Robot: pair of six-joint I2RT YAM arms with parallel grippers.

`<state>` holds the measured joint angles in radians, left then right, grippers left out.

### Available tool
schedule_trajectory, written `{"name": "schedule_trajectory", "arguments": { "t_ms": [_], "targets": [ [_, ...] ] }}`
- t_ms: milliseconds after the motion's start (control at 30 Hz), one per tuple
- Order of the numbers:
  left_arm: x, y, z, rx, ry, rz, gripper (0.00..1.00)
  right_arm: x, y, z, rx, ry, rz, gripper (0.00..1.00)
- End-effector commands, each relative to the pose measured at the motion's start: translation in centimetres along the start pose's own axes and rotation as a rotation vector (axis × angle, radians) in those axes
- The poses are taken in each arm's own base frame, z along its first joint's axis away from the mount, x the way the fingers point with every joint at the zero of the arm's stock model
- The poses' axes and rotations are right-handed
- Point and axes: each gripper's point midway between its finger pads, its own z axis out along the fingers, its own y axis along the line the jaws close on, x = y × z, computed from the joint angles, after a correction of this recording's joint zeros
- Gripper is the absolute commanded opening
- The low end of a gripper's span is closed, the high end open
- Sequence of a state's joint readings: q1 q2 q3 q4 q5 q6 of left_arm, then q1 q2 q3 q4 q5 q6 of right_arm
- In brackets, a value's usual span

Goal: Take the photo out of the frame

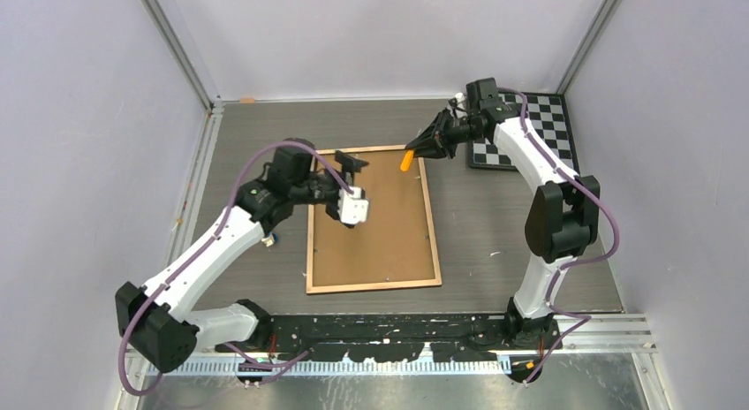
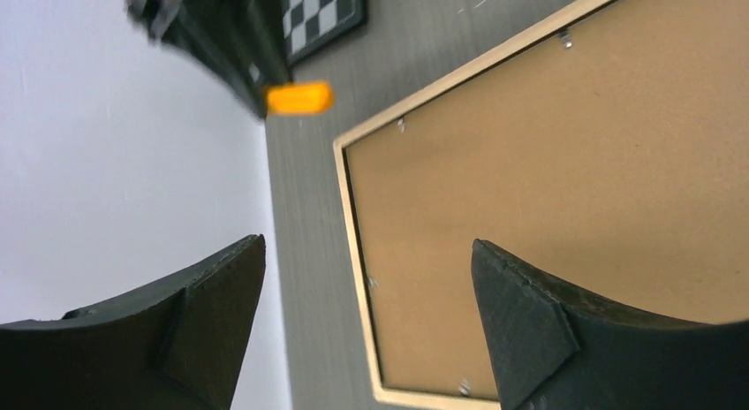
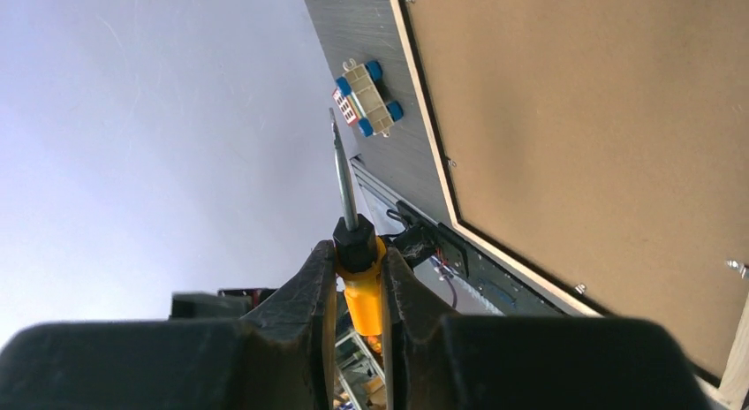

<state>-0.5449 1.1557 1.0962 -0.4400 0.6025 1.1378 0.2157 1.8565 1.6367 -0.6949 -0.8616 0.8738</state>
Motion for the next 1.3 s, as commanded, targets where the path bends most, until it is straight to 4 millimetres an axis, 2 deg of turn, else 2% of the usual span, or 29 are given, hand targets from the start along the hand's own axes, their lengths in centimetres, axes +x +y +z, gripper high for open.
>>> {"name": "schedule_trajectory", "arguments": {
  "t_ms": [0, 200, 433, 633, 800, 1267],
  "targets": [
    [-2.8, -0.1, 2.4, 0.056, -0.067, 0.345, 0.87, 2.6, -0.3, -1.5, 0.072, -0.003, 0.082, 0.01],
    [-3.5, -0.5, 6.1, 0.042, -0.084, 0.546, 0.85, 4.5, -2.8, -1.4, 0.156, 0.037, 0.168, 0.00],
    [-2.8, -1.9, 8.8, 0.101, -0.080, 0.715, 0.83, 5.8, -3.0, -0.2, 0.157, 0.084, 0.208, 0.01],
    [-1.8, -2.6, 10.6, 0.143, -0.048, 0.820, 0.79, 6.0, -3.4, 0.8, 0.167, 0.110, 0.235, 0.01],
    [-1.1, -3.5, 11.9, 0.174, -0.012, 0.862, 0.72, 5.9, -3.9, 1.3, 0.182, 0.117, 0.266, 0.00],
    [0.1, -2.3, 14.3, 0.116, 0.069, 0.900, 0.53, 6.8, -4.5, 1.7, 0.183, 0.156, 0.307, 0.01]
  ]
}}
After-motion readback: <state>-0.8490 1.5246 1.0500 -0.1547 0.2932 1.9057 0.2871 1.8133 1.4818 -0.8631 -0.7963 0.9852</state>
